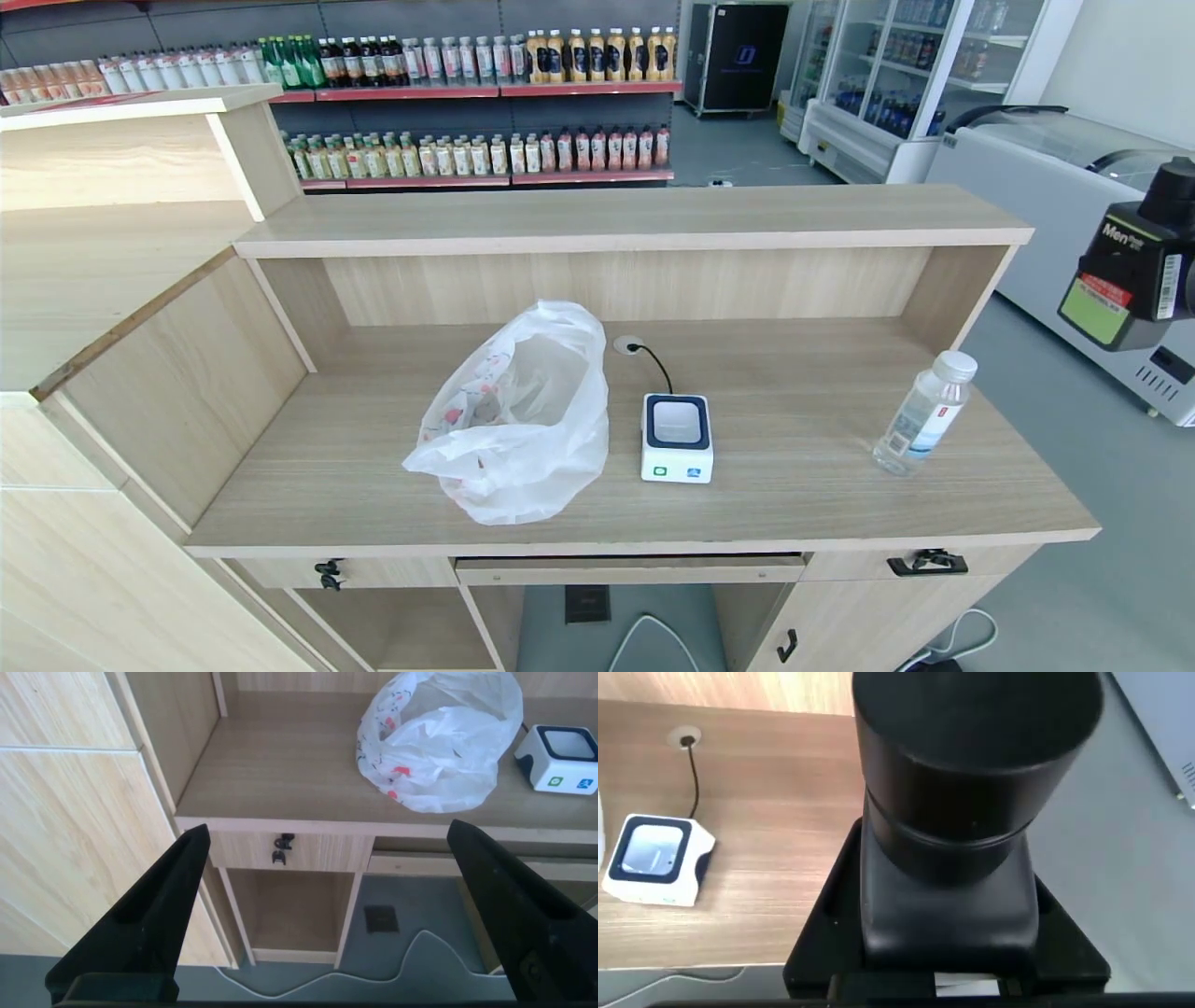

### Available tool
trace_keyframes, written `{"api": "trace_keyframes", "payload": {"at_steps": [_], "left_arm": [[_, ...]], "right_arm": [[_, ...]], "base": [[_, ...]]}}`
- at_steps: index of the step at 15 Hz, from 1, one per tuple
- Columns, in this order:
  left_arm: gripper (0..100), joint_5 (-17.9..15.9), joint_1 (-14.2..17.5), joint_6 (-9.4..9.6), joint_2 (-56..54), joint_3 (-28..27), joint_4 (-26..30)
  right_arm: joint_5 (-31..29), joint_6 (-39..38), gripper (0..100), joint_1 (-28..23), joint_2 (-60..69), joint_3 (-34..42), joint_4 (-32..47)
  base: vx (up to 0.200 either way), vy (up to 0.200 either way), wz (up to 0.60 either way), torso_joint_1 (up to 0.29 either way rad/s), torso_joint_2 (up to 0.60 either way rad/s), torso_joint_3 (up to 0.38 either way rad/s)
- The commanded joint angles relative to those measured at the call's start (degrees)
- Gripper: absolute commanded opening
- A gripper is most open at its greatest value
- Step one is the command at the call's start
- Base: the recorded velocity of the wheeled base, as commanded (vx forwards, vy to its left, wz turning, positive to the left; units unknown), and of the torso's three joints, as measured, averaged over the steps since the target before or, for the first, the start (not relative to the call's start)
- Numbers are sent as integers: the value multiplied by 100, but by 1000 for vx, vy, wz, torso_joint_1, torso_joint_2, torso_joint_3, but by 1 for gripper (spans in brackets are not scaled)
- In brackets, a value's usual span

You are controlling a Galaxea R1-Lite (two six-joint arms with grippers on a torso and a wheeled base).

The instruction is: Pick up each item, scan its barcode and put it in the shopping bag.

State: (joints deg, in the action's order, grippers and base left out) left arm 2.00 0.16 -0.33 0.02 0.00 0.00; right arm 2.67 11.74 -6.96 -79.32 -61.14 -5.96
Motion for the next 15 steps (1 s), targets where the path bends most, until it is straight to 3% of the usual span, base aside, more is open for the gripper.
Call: {"api": "trace_keyframes", "payload": {"at_steps": [1, 10, 13, 15], "left_arm": [[100, 11, 2, -2, -2, 0, 0], [100, 2, 2, -2, -2, 0, 0], [100, 2, -7, -2, -2, 0, 0], [100, 2, 2, -2, -2, 0, 0]], "right_arm": [[32, -49, 0, -77, -426, -39, -45], [1095, -981, 0, 292, -619, -4, -309], [2546, -1789, 0, 248, -698, 260, -379], [3328, -1868, 0, -33, -927, 392, -397]], "base": [[0, 0, 0, 0, 0, 0], [0, 0, 533, 0, 3, 3], [0, 0, 200, 1, -1, 1], [0, 0, 0, 0, 0, 0]]}}
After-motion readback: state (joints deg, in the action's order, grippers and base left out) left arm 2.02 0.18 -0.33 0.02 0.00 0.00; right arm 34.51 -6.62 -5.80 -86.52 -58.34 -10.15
